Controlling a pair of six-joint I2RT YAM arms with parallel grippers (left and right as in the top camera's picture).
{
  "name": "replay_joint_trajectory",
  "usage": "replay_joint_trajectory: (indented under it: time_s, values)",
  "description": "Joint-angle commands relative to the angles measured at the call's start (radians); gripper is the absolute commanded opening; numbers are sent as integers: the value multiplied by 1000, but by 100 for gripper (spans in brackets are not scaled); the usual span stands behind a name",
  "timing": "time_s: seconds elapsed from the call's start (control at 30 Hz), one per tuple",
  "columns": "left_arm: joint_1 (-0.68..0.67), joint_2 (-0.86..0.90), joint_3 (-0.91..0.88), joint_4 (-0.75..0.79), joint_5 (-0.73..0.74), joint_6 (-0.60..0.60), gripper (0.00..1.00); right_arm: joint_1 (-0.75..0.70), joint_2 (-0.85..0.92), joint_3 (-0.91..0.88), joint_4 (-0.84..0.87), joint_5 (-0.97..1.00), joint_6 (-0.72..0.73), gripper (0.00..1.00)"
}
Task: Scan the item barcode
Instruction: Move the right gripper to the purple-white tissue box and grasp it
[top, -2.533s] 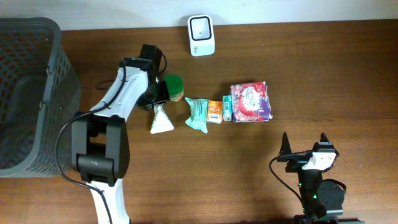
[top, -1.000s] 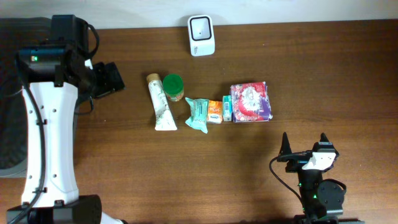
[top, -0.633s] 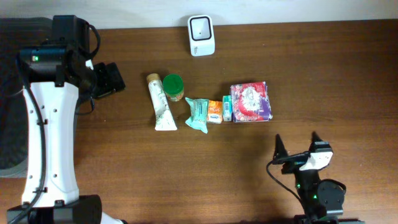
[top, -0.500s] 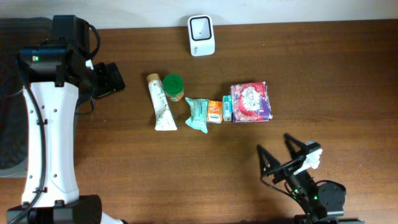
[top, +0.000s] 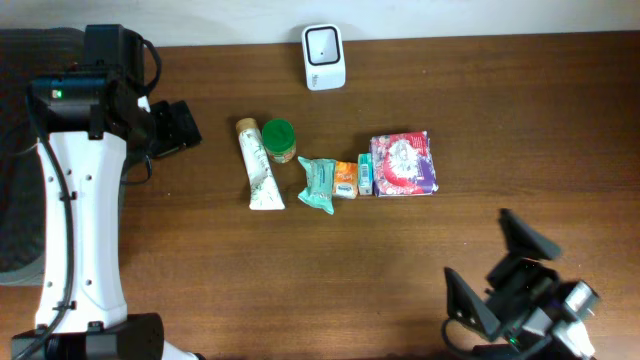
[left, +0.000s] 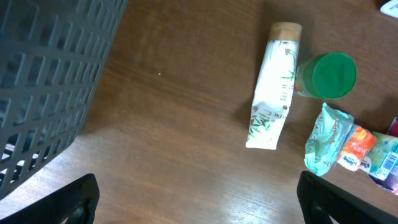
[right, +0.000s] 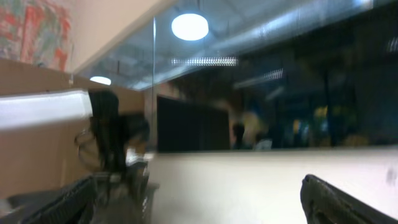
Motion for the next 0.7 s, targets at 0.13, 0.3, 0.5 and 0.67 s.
replay_joint_trajectory:
  time_s: [0.13,0.3,0.5,0.67]
  values:
    - [2,-18,-6,-1,-8,-13,99,-6,362,561,-665,35,-434,98]
    - [2,-18,-6,-1,-8,-12,99,-6,713,894,-1104,35,-544,99]
    - [2,-18,-6,-1,-8,-13,99,-6,1110,1141,-1506,-80,-557,98]
    - [2,-18,-6,-1,-8,-13,99,-6,1276,1141,-1560,-126,-558,98]
